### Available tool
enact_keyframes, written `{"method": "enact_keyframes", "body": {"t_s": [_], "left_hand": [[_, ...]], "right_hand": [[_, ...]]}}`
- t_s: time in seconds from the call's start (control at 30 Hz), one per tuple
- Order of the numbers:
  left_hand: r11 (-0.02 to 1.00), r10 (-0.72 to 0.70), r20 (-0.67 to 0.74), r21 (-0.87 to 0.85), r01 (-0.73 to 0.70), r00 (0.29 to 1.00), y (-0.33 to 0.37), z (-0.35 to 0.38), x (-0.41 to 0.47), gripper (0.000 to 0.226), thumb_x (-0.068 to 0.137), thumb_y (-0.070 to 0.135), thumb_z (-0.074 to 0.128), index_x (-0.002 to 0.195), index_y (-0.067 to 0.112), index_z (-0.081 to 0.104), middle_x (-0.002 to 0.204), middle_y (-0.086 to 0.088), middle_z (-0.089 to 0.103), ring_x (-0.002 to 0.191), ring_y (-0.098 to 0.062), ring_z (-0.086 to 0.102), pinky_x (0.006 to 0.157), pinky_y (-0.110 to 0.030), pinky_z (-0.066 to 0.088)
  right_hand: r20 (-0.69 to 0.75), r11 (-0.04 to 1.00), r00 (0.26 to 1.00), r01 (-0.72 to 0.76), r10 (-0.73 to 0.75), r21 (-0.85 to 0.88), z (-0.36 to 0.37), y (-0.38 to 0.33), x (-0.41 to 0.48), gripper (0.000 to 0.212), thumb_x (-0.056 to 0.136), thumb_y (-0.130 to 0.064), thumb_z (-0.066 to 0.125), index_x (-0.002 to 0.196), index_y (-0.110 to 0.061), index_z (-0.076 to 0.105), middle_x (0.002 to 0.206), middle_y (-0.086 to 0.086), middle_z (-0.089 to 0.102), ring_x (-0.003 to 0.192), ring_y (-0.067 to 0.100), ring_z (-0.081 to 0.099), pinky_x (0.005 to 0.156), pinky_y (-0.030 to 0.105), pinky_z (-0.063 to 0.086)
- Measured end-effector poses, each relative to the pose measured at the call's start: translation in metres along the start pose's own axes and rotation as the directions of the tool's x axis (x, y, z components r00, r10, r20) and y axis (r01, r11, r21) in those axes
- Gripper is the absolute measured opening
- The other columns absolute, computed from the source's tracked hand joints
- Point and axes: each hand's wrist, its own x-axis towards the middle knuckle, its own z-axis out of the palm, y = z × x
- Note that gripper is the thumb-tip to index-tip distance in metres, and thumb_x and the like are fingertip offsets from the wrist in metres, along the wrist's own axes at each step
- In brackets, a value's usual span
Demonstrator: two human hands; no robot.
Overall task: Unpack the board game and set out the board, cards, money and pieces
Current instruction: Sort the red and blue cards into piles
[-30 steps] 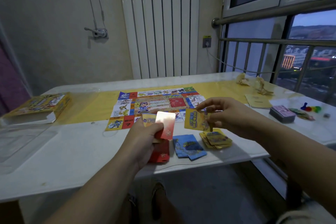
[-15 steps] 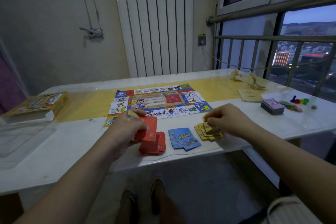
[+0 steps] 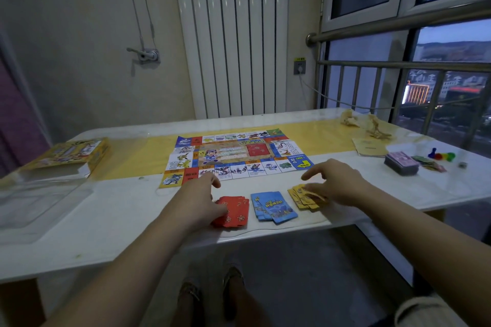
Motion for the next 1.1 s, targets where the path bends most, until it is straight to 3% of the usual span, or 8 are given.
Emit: {"method": "enact_keyframes", "body": {"t_s": [0.07,0.13,0.23,0.33,0.57,0.73,0.93,1.1], "left_hand": [[0.999,0.018,-0.078,-0.033,-0.021,0.997,-0.002,-0.001,0.000,0.045,0.085,0.037,0.065,0.124,0.024,0.045,0.093,0.006,0.054,0.084,-0.011,0.054,0.061,-0.023,0.038],[0.950,-0.022,-0.093,-0.313,-0.009,0.995,-0.001,-0.006,0.000,0.038,0.093,0.037,0.054,0.126,0.019,0.046,0.094,0.002,0.058,0.075,-0.012,0.057,0.059,-0.024,0.040],[0.384,-0.111,0.164,-0.902,0.195,0.980,0.005,-0.016,-0.007,0.029,0.099,0.022,0.037,0.123,0.013,0.051,0.095,-0.010,0.065,0.071,-0.019,0.060,0.056,-0.029,0.050],[0.071,0.036,0.255,-0.965,0.252,0.966,0.006,-0.020,-0.018,0.032,0.095,0.001,0.030,0.112,0.007,0.056,0.099,-0.015,0.071,0.075,-0.021,0.070,0.056,-0.029,0.058],[0.144,0.260,0.150,-0.983,0.116,0.954,0.009,-0.014,-0.024,0.039,0.087,0.000,0.049,0.122,0.016,0.054,0.103,-0.013,0.071,0.093,-0.025,0.070,0.065,-0.029,0.058],[0.295,0.176,0.067,-0.955,0.013,0.982,0.017,-0.008,-0.022,0.039,0.081,0.001,0.062,0.115,0.021,0.061,0.099,-0.011,0.072,0.086,-0.022,0.069,0.069,-0.033,0.054],[0.216,0.136,0.083,-0.975,0.052,0.987,0.018,-0.003,-0.019,0.025,0.095,0.004,0.045,0.103,0.017,0.065,0.095,-0.014,0.072,0.085,-0.028,0.064,0.078,-0.040,0.049],[0.305,0.178,0.041,-0.952,-0.015,0.983,0.017,-0.002,-0.019,0.027,0.093,0.005,0.049,0.113,0.019,0.062,0.100,-0.013,0.072,0.092,-0.028,0.068,0.083,-0.043,0.052]], "right_hand": [[-0.106,0.991,0.993,0.069,-0.057,0.111,-0.004,-0.007,-0.002,0.024,0.091,-0.035,0.058,0.114,-0.030,0.065,0.114,0.003,0.058,0.092,0.013,0.051,0.085,0.035,0.045],[-0.176,0.948,0.975,0.176,-0.132,0.266,-0.008,-0.019,-0.005,0.023,0.092,-0.031,0.057,0.111,-0.023,0.067,0.100,0.000,0.061,0.079,0.009,0.052,0.068,0.024,0.044],[-0.119,0.837,0.955,0.295,-0.271,0.462,-0.009,-0.043,-0.014,0.023,0.091,-0.029,0.059,0.111,-0.022,0.067,0.096,-0.007,0.066,0.085,0.001,0.059,0.076,0.021,0.050],[-0.022,0.779,0.918,0.348,-0.396,0.522,-0.005,-0.066,-0.023,0.028,0.090,-0.032,0.060,0.116,-0.023,0.064,0.102,-0.011,0.066,0.094,-0.002,0.060,0.081,0.016,0.050],[-0.112,0.675,0.944,0.302,-0.310,0.673,-0.002,-0.084,-0.023,0.029,0.078,-0.041,0.071,0.099,-0.021,0.064,0.086,-0.006,0.067,0.073,0.003,0.060,0.061,0.015,0.045],[-0.057,0.674,0.953,0.251,-0.296,0.695,-0.003,-0.084,-0.020,0.025,0.074,-0.036,0.076,0.070,-0.015,0.064,0.068,0.003,0.067,0.059,0.003,0.058,0.058,0.020,0.047],[-0.043,0.645,0.966,0.204,-0.256,0.736,-0.006,-0.073,-0.017,0.016,0.086,-0.025,0.066,0.071,-0.020,0.065,0.064,-0.004,0.064,0.052,-0.002,0.052,0.055,0.015,0.044],[0.014,0.633,0.960,0.173,-0.279,0.755,-0.007,-0.068,-0.019,0.009,0.086,-0.023,0.066,0.078,-0.020,0.070,0.062,-0.006,0.066,0.053,-0.002,0.052,0.054,0.015,0.043]]}}
